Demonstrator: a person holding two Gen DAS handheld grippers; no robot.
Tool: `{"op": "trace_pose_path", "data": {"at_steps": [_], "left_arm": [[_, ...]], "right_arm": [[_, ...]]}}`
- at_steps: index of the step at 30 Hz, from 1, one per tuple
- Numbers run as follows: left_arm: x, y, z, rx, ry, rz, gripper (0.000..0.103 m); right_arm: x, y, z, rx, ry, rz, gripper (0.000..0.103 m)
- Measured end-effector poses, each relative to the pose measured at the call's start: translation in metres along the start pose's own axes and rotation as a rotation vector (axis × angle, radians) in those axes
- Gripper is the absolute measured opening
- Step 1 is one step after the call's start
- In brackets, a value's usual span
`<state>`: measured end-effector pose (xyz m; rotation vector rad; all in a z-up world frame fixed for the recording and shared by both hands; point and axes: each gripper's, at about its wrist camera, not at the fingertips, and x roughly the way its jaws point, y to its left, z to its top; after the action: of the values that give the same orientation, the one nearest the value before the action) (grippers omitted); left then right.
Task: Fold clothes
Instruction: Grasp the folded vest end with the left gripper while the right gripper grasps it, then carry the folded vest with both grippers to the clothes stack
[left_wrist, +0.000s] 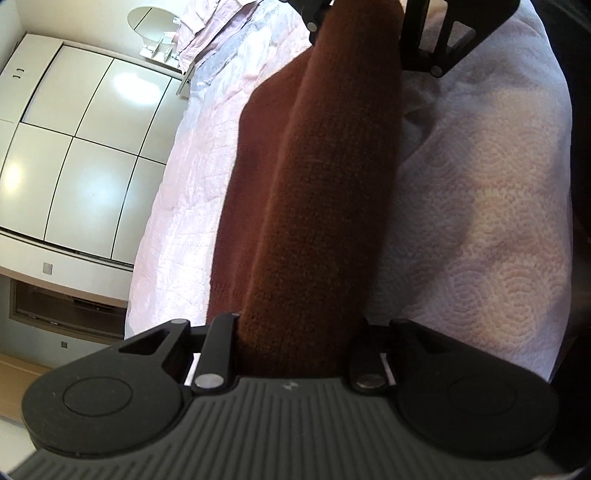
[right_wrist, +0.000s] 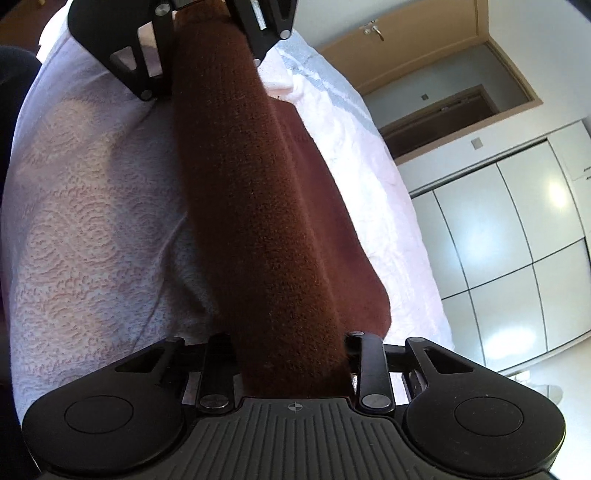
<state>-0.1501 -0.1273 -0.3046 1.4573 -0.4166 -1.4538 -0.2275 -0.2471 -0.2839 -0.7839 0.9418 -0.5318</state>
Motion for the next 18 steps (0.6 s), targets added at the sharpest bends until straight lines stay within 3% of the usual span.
{"op": "trace_pose_path", "data": {"at_steps": [14, 18], "left_arm": [[-0.015, 0.019, 0.009, 0.013, 0.005, -0.010, 0.018], [-0.005, 0.047, 0.018, 0.037, -0.011, 0.019, 0.018]], "right_arm": [[-0.022, -0.025, 0.014, 0.023, -0.017, 0.006, 0.027], [-0.033, -0.040, 0.012, 0.043, -0.048, 0.007, 0.026]]}}
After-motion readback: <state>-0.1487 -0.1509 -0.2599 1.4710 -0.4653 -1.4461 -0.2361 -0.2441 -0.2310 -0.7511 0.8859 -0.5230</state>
